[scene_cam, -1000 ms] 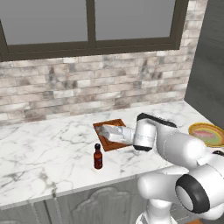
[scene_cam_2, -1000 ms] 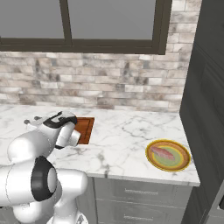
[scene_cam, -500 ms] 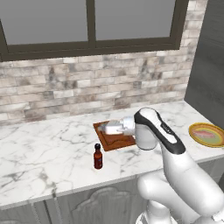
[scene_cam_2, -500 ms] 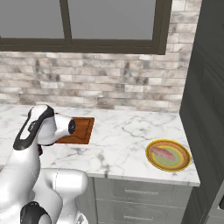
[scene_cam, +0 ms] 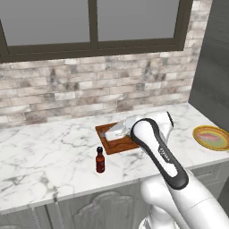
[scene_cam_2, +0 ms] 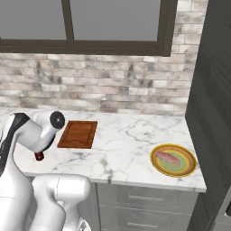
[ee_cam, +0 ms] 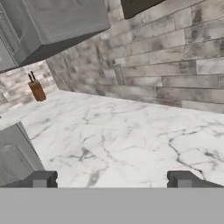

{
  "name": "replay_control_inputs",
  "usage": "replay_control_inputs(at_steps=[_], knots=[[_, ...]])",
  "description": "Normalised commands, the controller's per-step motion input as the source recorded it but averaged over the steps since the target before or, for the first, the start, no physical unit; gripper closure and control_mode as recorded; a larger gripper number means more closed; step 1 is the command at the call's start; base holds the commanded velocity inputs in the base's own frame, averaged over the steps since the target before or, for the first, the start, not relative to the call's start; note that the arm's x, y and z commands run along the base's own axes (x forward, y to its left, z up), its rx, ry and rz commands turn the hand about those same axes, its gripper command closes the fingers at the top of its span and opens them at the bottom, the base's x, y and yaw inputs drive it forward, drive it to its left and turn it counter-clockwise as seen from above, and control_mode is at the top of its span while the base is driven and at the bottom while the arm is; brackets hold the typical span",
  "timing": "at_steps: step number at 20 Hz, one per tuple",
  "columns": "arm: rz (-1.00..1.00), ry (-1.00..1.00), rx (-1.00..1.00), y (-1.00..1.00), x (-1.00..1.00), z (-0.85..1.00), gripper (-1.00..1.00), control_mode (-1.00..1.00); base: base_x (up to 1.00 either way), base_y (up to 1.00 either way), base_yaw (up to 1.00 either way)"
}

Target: Pick the steak from the plate and place it on the cutting board. Then pick the condiment bottle from the cabinet and place it next to the cutting board.

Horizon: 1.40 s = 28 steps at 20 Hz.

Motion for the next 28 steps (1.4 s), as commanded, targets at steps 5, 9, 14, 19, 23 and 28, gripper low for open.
replay_control_inputs(at_steps=[5, 9, 14, 19, 23, 28], knots=[[0.01, 0.0, -0.15, -0.26, 0.0, 0.01, -1.0, -1.0, 0.0, 0.0, 0.0], [0.04, 0.0, -0.11, -0.43, 0.0, 0.0, -1.0, -1.0, 0.0, 0.0, 0.0], [0.08, -0.01, -0.09, -0.52, -0.03, 0.0, -1.0, -1.0, 0.0, 0.0, 0.0], [0.14, -0.03, -0.07, -0.43, -0.1, 0.07, -1.0, -1.0, 0.0, 0.0, 0.0], [0.16, -0.06, -0.08, -0.33, -0.14, 0.15, -1.0, -1.0, 0.0, 0.0, 0.0], [0.12, -0.08, -0.11, -0.33, -0.18, 0.06, -1.0, -1.0, 0.0, 0.0, 0.0]])
